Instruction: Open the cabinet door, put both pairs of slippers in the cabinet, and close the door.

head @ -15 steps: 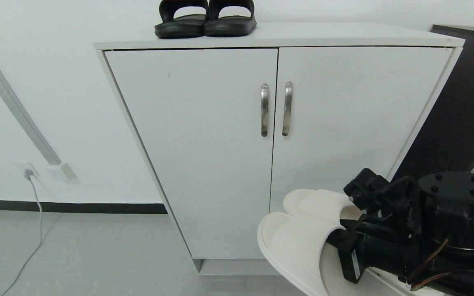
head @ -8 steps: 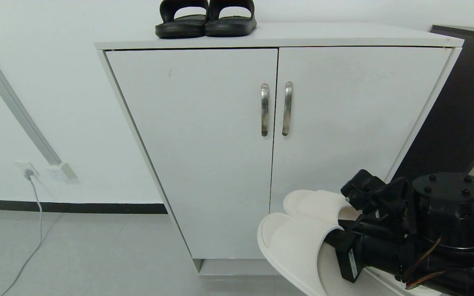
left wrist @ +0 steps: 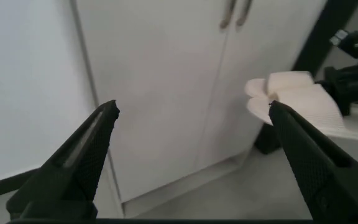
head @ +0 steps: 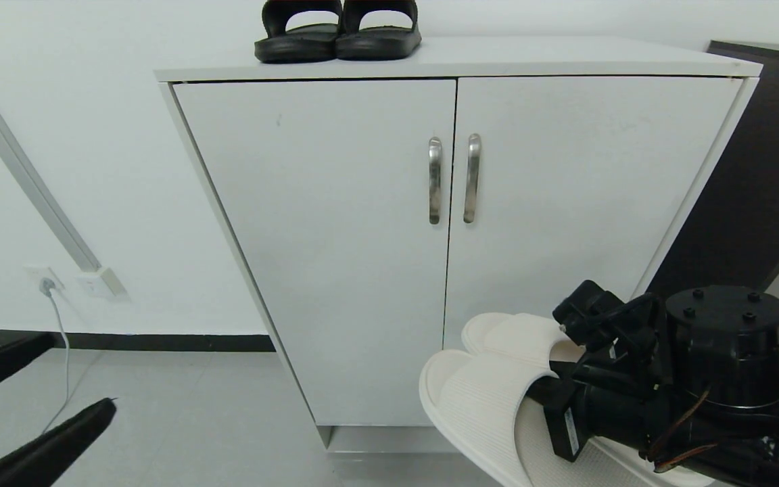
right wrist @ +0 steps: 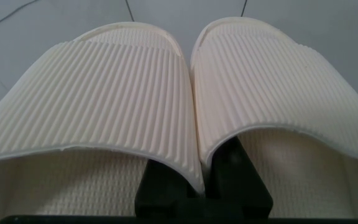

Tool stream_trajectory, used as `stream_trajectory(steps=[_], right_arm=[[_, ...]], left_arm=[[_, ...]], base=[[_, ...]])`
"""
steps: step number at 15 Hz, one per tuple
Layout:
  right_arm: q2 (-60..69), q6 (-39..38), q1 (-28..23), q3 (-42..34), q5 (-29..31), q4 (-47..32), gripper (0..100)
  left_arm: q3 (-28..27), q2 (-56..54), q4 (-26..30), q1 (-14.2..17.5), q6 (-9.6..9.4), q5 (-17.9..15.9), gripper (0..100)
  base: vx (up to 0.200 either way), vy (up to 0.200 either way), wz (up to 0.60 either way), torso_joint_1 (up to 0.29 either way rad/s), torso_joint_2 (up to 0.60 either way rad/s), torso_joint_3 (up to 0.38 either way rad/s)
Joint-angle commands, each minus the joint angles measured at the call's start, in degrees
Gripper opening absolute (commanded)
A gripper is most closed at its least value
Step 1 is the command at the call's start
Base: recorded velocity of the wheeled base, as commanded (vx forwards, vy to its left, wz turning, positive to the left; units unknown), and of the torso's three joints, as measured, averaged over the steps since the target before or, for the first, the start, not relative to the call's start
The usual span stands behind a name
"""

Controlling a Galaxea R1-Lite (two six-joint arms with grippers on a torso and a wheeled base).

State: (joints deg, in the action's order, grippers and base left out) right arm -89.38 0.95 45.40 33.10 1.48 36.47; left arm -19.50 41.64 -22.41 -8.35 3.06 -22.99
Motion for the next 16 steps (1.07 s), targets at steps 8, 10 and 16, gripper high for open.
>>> stream_trajectory(steps=[8, 10, 16], right_arm=[[-0.53, -0.07, -0.22, -0.14, -0.86, 0.0, 0], [-0.62, -0.16, -0.22, -0.14, -0.86, 0.0, 0], [-0.09, 0.02, -0.22, -0.14, -0.86, 0.09, 0]], left_arm=[[-8.09, 25.59, -16.0, -23.73, 2.3, 9.37, 100], [-11.61, 28.23, -16.79, -28.12, 2.83, 12.97, 100], [-21.72, 37.55, -16.71, -30.76, 5.91, 13.85, 100]], base=[[0.0, 0.0, 0.0, 0.0, 0.0, 0.0], [0.0, 0.0, 0.0, 0.0, 0.0, 0.0], [0.0, 0.0, 0.0, 0.0, 0.0, 0.0]])
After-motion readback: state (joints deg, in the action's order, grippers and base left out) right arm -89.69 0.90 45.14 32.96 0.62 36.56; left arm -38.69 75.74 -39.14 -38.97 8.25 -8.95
